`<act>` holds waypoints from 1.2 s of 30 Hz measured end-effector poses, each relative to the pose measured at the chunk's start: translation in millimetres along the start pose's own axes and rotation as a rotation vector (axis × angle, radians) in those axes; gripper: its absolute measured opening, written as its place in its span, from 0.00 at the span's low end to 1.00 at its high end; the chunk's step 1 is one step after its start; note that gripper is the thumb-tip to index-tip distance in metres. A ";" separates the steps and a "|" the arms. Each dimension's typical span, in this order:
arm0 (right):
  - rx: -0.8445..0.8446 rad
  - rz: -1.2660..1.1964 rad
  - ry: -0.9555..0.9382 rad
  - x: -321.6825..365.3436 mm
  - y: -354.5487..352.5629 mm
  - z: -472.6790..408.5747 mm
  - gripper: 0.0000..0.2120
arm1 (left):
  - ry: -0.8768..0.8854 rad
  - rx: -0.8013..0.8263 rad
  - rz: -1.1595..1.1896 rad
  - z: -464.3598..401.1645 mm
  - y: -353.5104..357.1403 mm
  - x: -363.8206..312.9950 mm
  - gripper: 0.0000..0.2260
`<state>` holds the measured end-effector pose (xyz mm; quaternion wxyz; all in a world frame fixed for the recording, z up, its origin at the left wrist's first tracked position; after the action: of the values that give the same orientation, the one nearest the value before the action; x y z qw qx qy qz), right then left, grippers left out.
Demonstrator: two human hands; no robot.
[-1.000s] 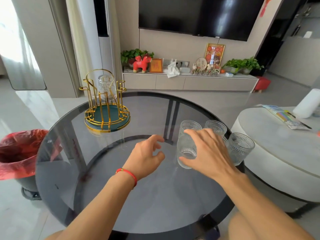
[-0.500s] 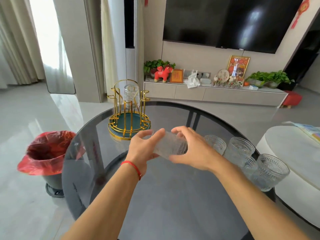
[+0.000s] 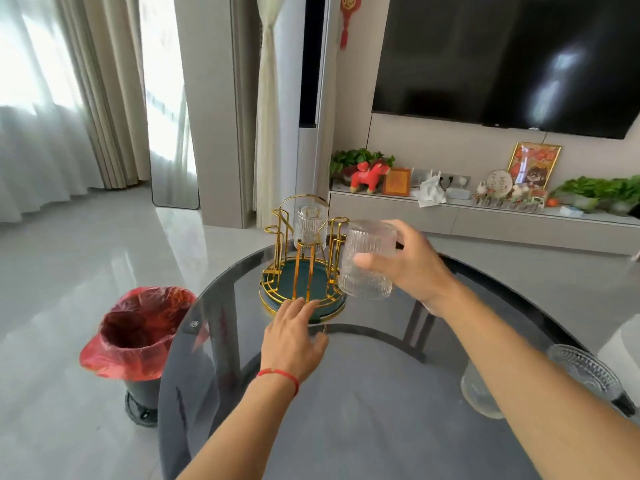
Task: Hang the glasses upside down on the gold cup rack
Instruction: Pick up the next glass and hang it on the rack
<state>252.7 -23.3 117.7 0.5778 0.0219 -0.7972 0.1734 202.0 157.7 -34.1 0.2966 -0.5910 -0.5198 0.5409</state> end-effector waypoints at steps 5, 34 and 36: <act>-0.052 -0.211 -0.076 36.1 18.1 -70.9 0.44 | -0.002 -0.003 -0.096 -10.1 5.4 4.7 0.27; 0.038 0.442 0.038 23.4 137.2 -212.3 0.39 | -0.095 0.110 0.046 -16.3 -6.2 5.5 0.29; 0.074 0.498 0.042 20.0 140.5 -212.8 0.41 | -0.095 0.116 0.050 -16.5 -5.8 6.7 0.28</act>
<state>407.4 176.1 158.9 0.5324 -0.1577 -0.7590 0.3401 215.1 169.1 -27.1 0.2918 -0.5592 -0.4863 0.6047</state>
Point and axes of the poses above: each hand's wrist, its own z-axis away from the middle knuckle, its own y-axis out of the palm, x = y × z, the point moved 4 cm from there along -z, towards the middle knuckle, and after that the axes turned 14 degrees about -z, right-handed, at the moved point
